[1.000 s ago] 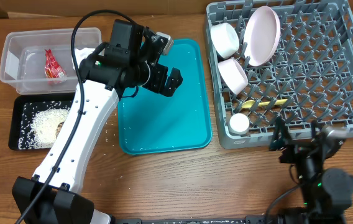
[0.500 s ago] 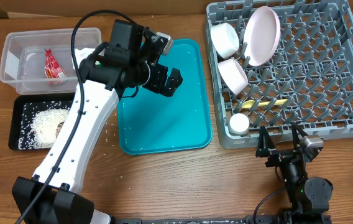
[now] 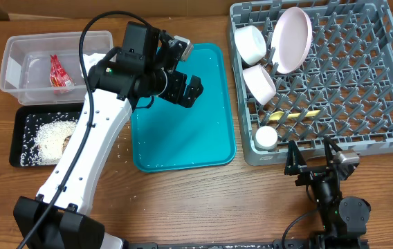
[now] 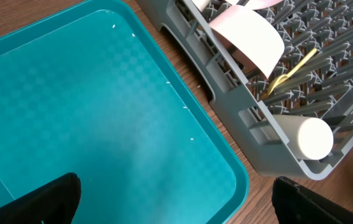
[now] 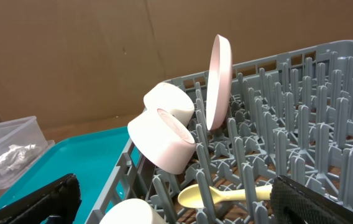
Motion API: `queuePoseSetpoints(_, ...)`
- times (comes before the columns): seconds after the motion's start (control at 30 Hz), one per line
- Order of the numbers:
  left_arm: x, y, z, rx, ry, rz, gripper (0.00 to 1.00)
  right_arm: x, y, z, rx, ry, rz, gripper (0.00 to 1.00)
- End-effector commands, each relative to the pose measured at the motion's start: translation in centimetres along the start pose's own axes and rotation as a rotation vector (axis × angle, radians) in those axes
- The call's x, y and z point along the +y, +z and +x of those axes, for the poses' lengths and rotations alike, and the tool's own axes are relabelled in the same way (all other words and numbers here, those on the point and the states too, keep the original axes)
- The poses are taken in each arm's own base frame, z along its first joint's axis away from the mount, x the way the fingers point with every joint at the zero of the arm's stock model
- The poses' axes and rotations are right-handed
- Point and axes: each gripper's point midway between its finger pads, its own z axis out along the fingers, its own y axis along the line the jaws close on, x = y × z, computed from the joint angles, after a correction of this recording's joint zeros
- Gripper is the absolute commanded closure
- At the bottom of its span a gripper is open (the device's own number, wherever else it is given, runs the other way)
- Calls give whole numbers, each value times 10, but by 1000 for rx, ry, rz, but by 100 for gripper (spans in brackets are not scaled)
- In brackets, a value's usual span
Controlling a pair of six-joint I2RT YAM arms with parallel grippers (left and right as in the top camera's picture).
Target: Sort waste into correct bins and load items into the dishwasher
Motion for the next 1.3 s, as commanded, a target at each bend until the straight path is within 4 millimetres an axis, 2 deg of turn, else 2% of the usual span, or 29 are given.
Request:
queuePoseSetpoints(0.0,-2,-3,-3,-13,20,7,0,0,0,1,-7,1,-3,0)
queuePoseSetpoints(0.13,-1,-3,-4,-13,21,2,0,0,0,1,-7,1,-3,0)
queuePoseSetpoints(0.27,19,-7,-1,1,40,-120,0,0,0,1,-7,1,-3,0)
queuePoseSetpoints(0.37,21,-30,-6,-37,154,-177,0,0,0,1,-7,1,-3,0)
queuePoseSetpoints(0.4,19,-51,-14,-103,216,-195,0,0,0,1,-7,1,-3,0)
queuePoseSetpoints(0.47,20,-75,-20,-195,231,-224,0,0,0,1,-7,1,-3,0)
queuePoseSetpoints(0.6,23,-114,-12,-398,234,-217,0,0,0,1,-7,1,-3,0)
queuePoseSetpoints(0.67,30,-124,5,-472,194,-228,0,0,0,1,-7,1,-3,0)
queuePoseSetpoints(0.73,36,-128,31,-530,154,-256,0,0,0,1,-7,1,-3,0)
queuePoseSetpoints(0.9,42,-124,93,-671,127,-342,0,0,0,1,-7,1,-3,0)
queuePoseSetpoints(1.07,52,-113,143,-806,95,-429,0,0,0,1,-7,1,-3,0)
queuePoseSetpoints(1.27,65,-96,177,-872,69,-491,0,0,0,1,-7,1,-3,0)
